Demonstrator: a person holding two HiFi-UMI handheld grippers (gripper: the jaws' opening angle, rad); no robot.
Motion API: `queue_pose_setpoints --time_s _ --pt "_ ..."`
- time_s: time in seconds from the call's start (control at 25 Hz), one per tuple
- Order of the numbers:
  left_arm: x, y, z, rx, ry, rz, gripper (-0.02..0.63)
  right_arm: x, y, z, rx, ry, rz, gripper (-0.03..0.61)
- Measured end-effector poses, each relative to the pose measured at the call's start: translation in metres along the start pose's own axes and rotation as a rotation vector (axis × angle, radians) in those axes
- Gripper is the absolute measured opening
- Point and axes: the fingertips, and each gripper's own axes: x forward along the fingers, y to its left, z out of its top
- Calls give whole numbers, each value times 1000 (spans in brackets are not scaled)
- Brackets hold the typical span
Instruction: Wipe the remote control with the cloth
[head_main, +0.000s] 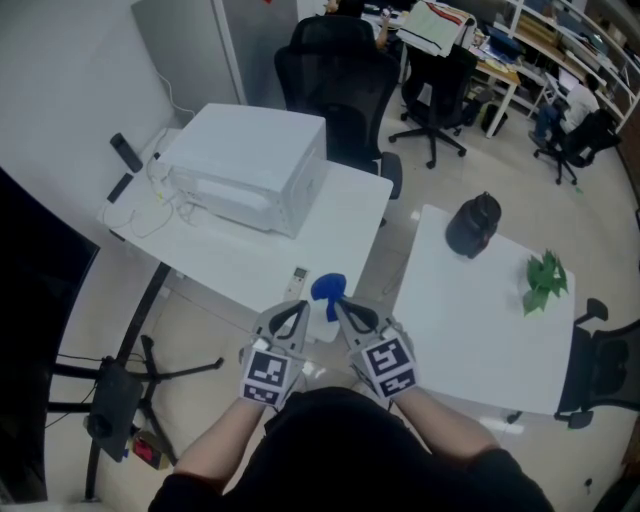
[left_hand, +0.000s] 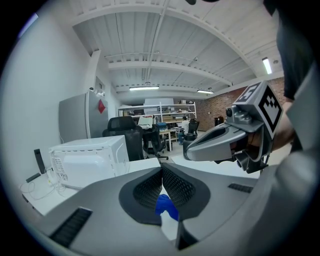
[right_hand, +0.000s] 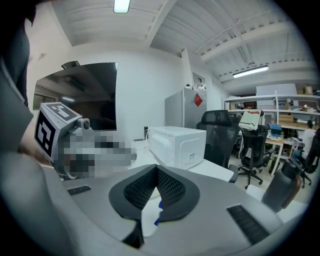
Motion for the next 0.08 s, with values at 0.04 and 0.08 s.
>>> queue_pose_setpoints --time_s 0.04,0.08 --pt "0 0 0 1 0 0 3 0 0 0 0 0 0 9" --pt "0 0 -1 1 1 -1 3 0 1 0 0 0 0 9"
